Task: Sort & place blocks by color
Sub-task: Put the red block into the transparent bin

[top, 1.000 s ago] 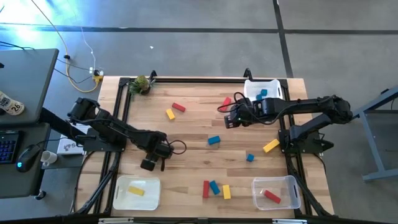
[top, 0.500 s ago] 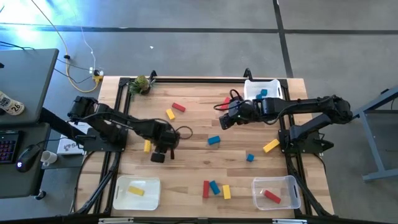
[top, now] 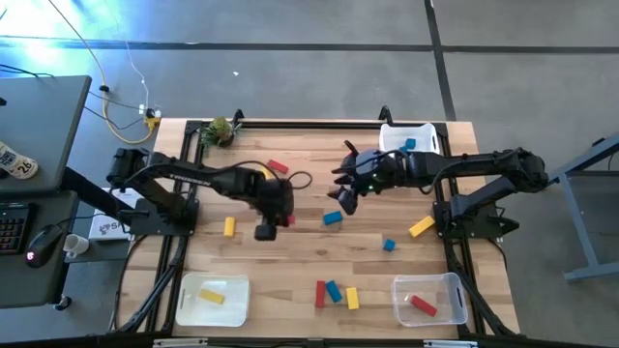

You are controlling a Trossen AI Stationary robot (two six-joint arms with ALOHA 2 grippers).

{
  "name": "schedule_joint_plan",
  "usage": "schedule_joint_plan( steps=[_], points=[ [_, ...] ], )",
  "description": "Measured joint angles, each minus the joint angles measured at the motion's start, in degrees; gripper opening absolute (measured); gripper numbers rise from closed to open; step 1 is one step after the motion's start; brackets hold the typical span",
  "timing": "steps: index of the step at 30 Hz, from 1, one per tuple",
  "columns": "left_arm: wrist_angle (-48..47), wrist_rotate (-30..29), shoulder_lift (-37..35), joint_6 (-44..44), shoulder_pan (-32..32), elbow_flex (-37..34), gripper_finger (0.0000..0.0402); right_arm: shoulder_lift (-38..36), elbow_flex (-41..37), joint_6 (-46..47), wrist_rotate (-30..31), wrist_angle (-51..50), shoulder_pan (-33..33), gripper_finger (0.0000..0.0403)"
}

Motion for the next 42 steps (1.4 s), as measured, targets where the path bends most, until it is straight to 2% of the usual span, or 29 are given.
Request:
schedule_joint_plan(
  steps=[8, 20, 33, 39, 42],
  points=[
    [7.7, -0.6, 0.0, -1.4, 2.1, 4.6, 0.0102, 0.0, 0.0, -9.6, -1.0, 3.3, 0.0, 0.0238],
    [16.3, -1.4, -0.1, -4.1, 3.1, 9.7, 0.0105, 0.0, 0.0, -17.2, -2.0, 7.4, 0.0, 0.0238],
    [22.1, -4.1, -0.2, -5.6, 3.3, 10.3, 0.0105, 0.1, 0.0, -17.6, -5.8, 7.8, -0.1, 0.0238],
    [24.7, -3.6, -0.2, -5.8, 3.2, 10.3, 0.0107, 0.1, 0.0, -17.6, -4.3, 8.9, -0.1, 0.0237],
    [24.8, -3.6, -0.2, -6.1, 3.3, 10.3, 0.0108, 0.1, 0.0, -17.5, -4.0, 9.3, -0.1, 0.0220]
  ],
)
